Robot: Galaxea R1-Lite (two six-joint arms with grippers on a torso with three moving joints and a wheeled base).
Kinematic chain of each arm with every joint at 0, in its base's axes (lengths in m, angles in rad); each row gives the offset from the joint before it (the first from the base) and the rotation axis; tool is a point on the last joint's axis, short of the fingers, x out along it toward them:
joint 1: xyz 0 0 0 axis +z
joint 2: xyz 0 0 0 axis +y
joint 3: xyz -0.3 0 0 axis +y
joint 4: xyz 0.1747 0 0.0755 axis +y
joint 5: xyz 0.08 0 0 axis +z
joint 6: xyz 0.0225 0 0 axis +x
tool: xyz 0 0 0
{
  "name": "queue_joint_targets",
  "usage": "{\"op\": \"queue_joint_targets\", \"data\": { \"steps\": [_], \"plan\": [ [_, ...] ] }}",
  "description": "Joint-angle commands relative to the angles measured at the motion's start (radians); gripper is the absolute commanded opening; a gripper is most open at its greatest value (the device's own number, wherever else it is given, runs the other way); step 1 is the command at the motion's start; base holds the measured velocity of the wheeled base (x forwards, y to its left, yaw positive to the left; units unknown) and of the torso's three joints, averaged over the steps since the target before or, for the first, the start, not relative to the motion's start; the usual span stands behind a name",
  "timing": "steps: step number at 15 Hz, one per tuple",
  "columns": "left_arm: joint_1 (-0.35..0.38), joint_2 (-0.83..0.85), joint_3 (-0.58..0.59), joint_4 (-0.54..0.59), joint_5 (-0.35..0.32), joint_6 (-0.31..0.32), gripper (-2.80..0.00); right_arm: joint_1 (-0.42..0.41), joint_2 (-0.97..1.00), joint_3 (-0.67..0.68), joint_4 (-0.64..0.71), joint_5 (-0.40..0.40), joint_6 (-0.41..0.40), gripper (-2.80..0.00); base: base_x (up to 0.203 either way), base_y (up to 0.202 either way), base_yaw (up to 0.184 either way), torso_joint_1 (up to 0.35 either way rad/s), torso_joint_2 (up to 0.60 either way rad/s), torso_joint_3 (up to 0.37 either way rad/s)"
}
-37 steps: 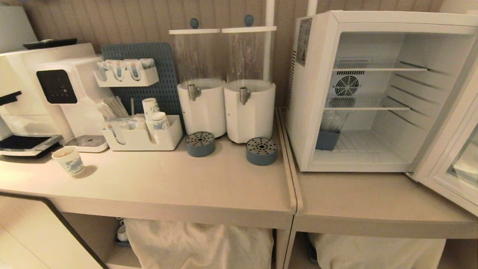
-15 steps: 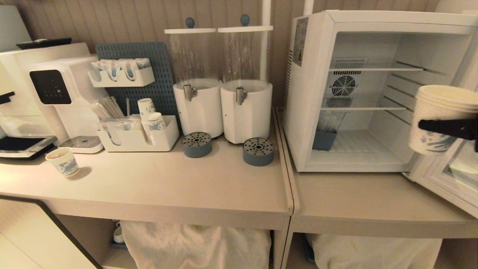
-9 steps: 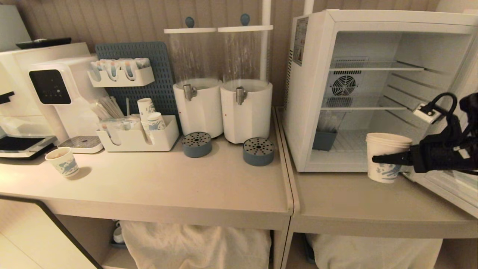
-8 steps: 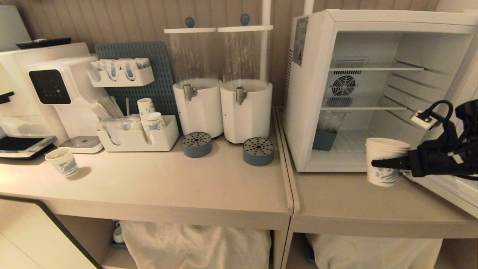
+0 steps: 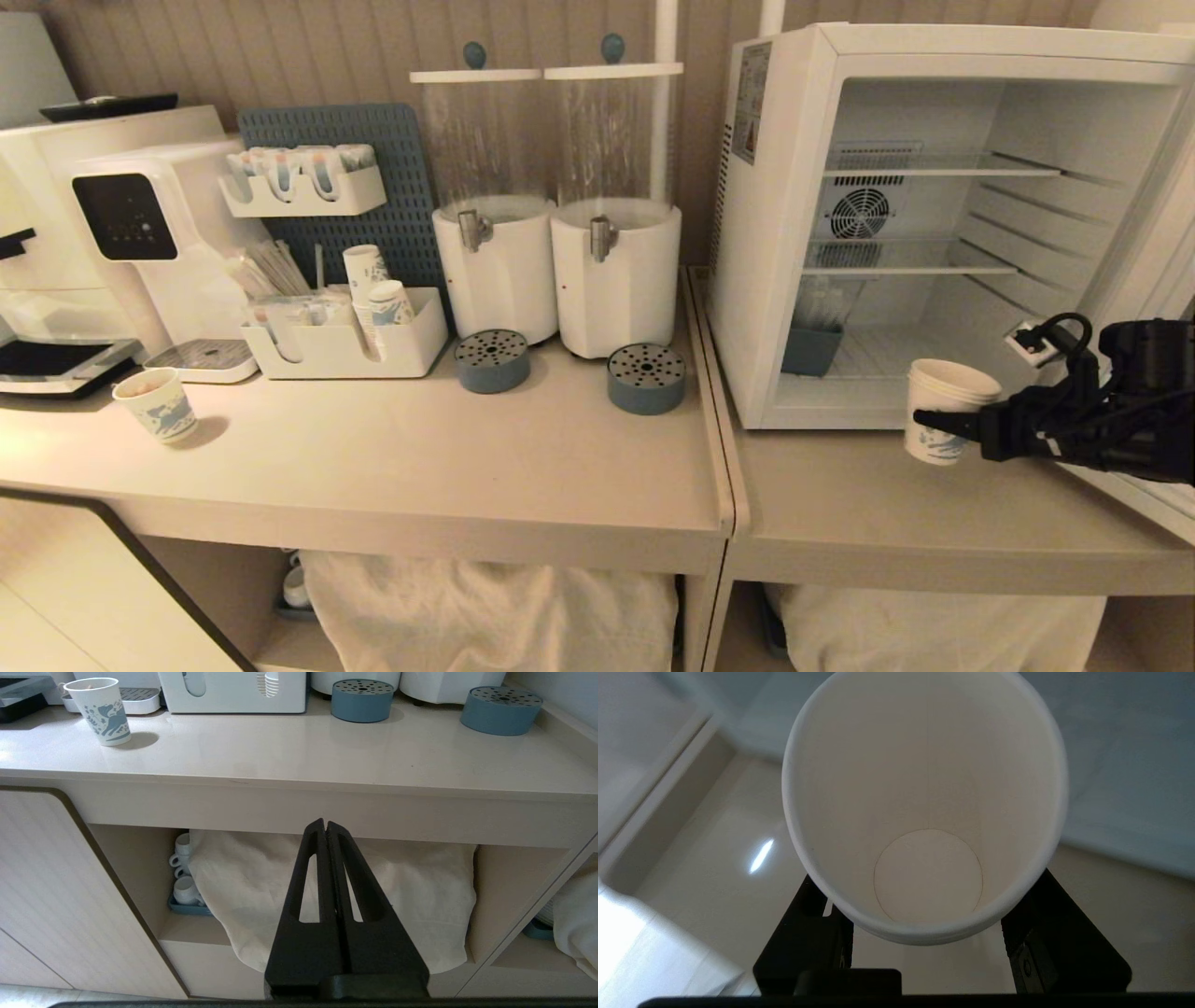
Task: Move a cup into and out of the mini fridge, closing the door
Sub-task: Put the paper cup in the freezer
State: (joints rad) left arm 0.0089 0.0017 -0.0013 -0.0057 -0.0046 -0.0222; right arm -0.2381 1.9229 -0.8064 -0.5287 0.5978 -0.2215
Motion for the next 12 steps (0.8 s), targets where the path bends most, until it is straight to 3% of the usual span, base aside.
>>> {"op": "queue_joint_targets", "data": {
  "steps": [1,6,9,12],
  "plan": [
    [-0.001,0.001,0.0,0.0,0.0,-0.001,-2.8,0.009,0.025,0.026,-0.108,-0.026,0.025,-2.8,0.0,0.0,0.0,0.0,0.0,0.0],
    [0.0,0.001,0.0,0.0,0.0,-0.002,-2.8,0.019,0.021,-0.022,-0.111,-0.038,0.048,-2.8,0.0,0.0,0.0,0.0,0.0,0.0],
    [0.0,0.001,0.0,0.0,0.0,-0.005,-2.8,0.036,0.069,-0.074,-0.168,-0.137,0.164,-2.8,0.0,0.0,0.0,0.0,0.0,0.0],
    [0.0,0.001,0.001,-0.002,0.0,-0.005,-2.8,0.056,0.124,-0.071,-0.303,-0.201,0.19,-2.8,0.0,0.0,0.0,0.0,0.0,0.0]
  ]
}}
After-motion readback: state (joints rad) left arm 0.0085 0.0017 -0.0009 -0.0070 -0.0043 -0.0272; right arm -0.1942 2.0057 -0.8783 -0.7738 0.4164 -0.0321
